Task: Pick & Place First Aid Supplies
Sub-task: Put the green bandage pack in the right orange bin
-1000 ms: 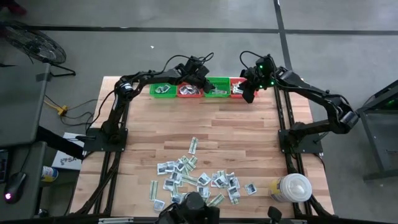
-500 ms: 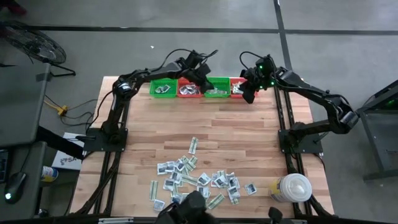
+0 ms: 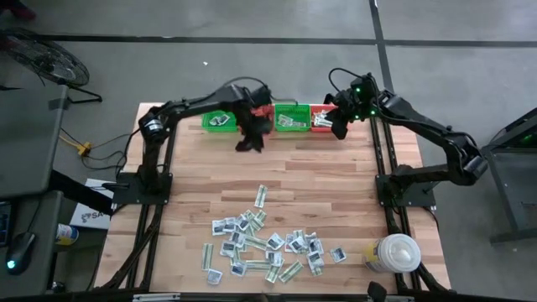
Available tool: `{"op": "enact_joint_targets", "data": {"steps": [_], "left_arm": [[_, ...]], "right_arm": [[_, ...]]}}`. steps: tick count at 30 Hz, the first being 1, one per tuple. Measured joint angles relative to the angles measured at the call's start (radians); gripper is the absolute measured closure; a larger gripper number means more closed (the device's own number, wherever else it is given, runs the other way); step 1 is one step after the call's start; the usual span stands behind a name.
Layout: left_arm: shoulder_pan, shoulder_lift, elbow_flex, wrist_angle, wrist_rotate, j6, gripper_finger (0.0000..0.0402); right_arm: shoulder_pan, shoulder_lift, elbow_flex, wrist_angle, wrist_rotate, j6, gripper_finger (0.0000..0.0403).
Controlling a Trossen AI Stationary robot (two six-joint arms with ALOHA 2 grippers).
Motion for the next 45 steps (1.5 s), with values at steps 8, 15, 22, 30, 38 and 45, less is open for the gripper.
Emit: {"op": "enact_joint_targets", "data": {"steps": [8,15,22,30,38,45], "left_arm": [[-0.159,0.000,-0.039,0.052,-0.092,0.134,0.0300],[-0.197,0.000,-0.125,0.128,-0.041,0.093,0.0247],[-0.197,0.000,-0.208,0.185,0.021,0.036,0.0212],[-0.197,0.038,-0.241,0.281,0.063,-0.040,0.0212],[-0.197,0.108,-0.241,0.288,0.096,-0.066,0.0211],[-0.214,0.126,-0.240,0.295,0.071,-0.063,0.0211]], "right_arm": [[0.001,-0.005,0.000,-0.012,-0.001,0.012,0.0330],[0.001,-0.005,0.000,-0.018,-0.008,0.031,0.0330],[0.001,-0.005,0.000,-0.018,-0.022,0.035,0.0330],[0.001,-0.005,0.000,-0.018,-0.028,0.035,0.0330],[0.001,-0.005,0.000,-0.017,-0.045,0.035,0.0330],[0.001,-0.005,0.000,-0.017,-0.053,0.034,0.0330]]}}
